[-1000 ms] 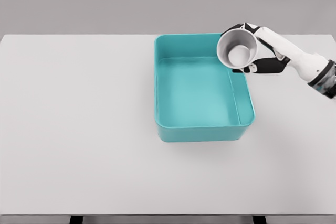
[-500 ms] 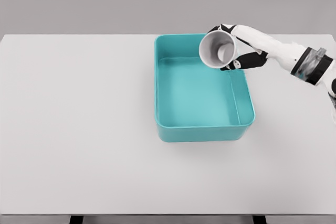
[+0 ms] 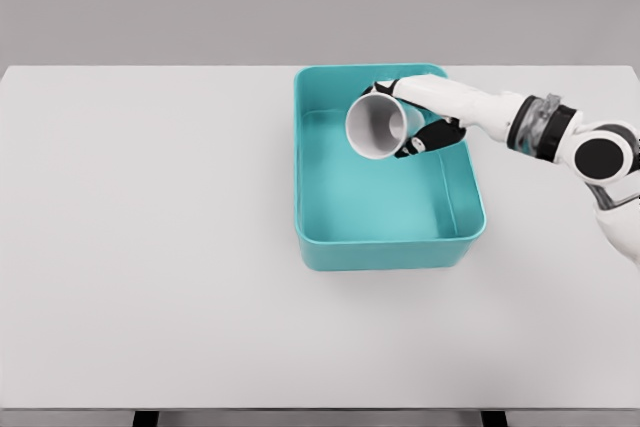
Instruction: Put the paper cup into the basket with your right arm
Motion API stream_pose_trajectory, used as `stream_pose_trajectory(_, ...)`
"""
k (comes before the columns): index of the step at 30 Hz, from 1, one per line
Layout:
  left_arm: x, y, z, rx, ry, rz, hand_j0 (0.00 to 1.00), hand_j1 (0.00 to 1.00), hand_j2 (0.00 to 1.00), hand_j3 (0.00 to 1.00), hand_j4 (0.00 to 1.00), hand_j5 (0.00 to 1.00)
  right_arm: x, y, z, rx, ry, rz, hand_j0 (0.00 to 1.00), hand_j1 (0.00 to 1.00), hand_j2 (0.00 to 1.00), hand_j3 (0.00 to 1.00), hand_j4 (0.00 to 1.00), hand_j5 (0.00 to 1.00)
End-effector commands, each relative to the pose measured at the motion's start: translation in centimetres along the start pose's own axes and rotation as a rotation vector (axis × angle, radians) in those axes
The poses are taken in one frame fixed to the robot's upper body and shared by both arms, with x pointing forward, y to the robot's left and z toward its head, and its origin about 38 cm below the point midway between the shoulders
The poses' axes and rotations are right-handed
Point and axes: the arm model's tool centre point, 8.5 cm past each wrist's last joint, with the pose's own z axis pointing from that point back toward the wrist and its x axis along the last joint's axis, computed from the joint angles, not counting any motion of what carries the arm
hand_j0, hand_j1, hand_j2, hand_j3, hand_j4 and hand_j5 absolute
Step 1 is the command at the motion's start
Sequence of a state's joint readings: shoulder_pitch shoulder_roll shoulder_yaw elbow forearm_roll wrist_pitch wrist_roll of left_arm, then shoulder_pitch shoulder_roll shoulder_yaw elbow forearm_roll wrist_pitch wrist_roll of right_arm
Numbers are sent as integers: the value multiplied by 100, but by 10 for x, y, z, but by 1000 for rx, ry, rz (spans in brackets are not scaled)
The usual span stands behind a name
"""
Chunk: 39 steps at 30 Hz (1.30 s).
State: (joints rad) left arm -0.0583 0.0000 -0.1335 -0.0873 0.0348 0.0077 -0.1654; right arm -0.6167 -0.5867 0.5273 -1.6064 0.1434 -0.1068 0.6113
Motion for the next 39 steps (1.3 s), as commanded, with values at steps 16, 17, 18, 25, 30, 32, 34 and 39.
stream_pose_trajectory(16, 0, 0, 0, 0, 0, 1, 100, 100, 100, 100, 100, 100, 7, -6, 16, 21, 37, 108, 98, 98, 98, 98, 98, 98)
stream_pose_trajectory(17, 0, 0, 0, 0, 0, 1, 100, 100, 100, 100, 100, 100, 7, -7, 17, 18, 39, 106, 99, 99, 99, 99, 99, 99)
stream_pose_trajectory(18, 0, 0, 0, 0, 0, 1, 100, 100, 100, 100, 100, 100, 6, -12, 20, 5, 44, 103, 99, 99, 99, 99, 99, 99)
stream_pose_trajectory(25, 0, 0, 0, 0, 0, 1, 100, 100, 100, 100, 100, 100, -8, -53, 93, -129, -12, -144, 100, 100, 100, 100, 100, 100)
stream_pose_trajectory(30, 0, 0, 0, 0, 0, 1, 100, 100, 100, 100, 100, 100, -12, -47, 112, -144, -25, -209, 100, 100, 100, 100, 100, 100)
stream_pose_trajectory(32, 0, 0, 0, 0, 0, 1, 100, 100, 100, 100, 100, 100, -18, -43, 121, -164, -16, -238, 100, 100, 100, 100, 100, 100)
stream_pose_trajectory(34, 0, 0, 0, 0, 0, 1, 100, 100, 100, 100, 100, 100, -23, -41, 134, -205, -19, -285, 100, 100, 100, 100, 100, 100)
stream_pose_trajectory(39, 0, 0, 0, 0, 0, 1, 100, 100, 100, 100, 100, 100, -25, -36, 135, -204, -16, -298, 100, 100, 100, 100, 100, 100)
